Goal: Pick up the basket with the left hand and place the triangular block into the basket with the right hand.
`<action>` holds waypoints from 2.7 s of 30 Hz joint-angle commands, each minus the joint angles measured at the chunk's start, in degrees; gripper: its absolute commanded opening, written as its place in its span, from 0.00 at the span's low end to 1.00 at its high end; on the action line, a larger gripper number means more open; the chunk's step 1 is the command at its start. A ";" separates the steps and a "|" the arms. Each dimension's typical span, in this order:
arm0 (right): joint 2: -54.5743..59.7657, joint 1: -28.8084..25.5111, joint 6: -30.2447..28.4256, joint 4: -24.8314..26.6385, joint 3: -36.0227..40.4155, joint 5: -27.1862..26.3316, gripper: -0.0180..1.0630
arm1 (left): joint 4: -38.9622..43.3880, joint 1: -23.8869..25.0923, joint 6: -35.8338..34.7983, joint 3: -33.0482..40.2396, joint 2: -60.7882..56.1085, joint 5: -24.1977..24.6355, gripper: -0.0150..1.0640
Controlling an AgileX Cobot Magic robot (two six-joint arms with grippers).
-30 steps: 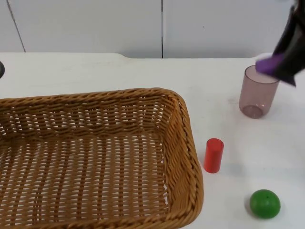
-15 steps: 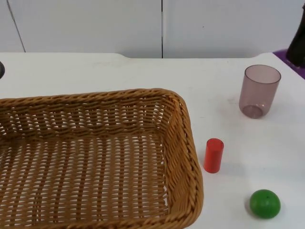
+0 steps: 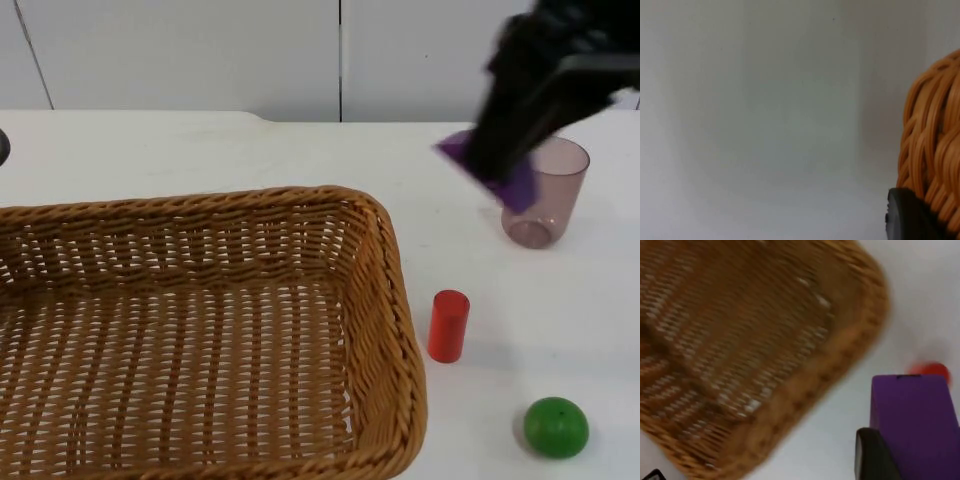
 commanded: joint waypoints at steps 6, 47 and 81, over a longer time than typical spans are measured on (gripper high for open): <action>1.31 10.62 -0.98 -0.38 -0.30 -8.53 0.02 | -2.26 0.05 0.32 0.05 -0.78 1.03 0.01; -9.71 12.85 0.18 -4.19 0.07 -20.87 0.63 | -3.66 0.05 0.31 -0.60 0.30 -0.16 0.01; -31.71 12.85 1.78 -4.90 14.10 -29.58 0.63 | -5.70 0.05 -0.79 -31.72 36.28 -8.75 0.01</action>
